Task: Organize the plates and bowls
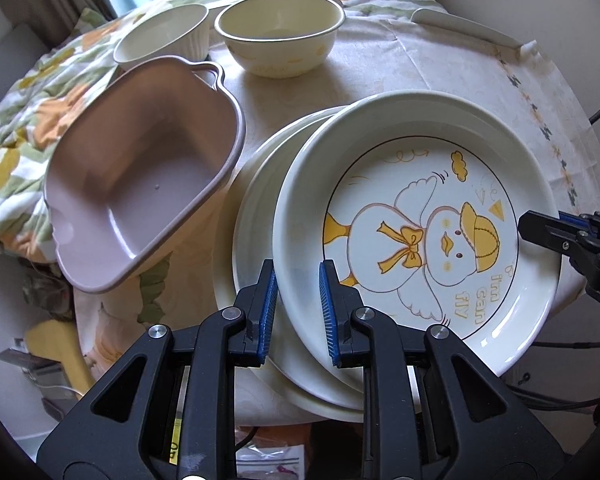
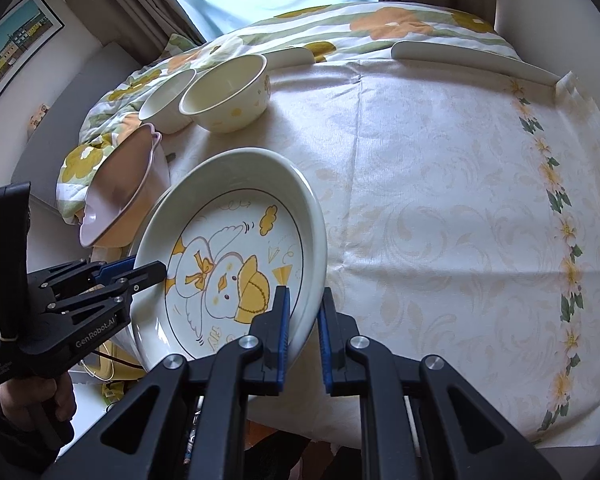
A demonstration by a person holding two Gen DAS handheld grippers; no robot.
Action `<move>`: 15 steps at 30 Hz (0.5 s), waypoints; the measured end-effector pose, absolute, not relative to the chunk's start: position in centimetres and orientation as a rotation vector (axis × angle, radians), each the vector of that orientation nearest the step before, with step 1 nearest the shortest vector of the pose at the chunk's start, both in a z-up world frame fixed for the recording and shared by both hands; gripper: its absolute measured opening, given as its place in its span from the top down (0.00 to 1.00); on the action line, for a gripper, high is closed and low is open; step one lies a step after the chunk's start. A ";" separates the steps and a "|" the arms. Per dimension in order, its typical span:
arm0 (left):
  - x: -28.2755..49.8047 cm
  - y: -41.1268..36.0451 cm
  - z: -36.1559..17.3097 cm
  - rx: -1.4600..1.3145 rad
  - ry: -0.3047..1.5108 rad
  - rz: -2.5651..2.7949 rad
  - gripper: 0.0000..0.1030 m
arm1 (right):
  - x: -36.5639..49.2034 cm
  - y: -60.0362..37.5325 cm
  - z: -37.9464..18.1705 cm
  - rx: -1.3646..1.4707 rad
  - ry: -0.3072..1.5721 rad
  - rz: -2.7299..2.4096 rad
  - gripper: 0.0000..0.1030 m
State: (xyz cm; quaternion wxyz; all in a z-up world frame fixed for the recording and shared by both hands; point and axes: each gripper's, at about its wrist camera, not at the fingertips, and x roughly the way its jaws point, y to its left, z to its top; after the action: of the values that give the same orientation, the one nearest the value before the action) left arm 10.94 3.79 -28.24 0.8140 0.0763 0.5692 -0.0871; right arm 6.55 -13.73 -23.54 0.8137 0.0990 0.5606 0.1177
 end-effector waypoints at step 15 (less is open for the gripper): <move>10.4 2.8 -28.0 0.325 1.179 -0.101 0.83 | 6.8 -11.7 -23.4 0.043 1.203 0.252 0.88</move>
State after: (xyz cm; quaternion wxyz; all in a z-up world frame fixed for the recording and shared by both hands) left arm 10.44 2.81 -28.01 0.8177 0.1524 0.5530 -0.0472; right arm 6.80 -11.68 -23.41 0.8168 0.0203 0.5643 0.1184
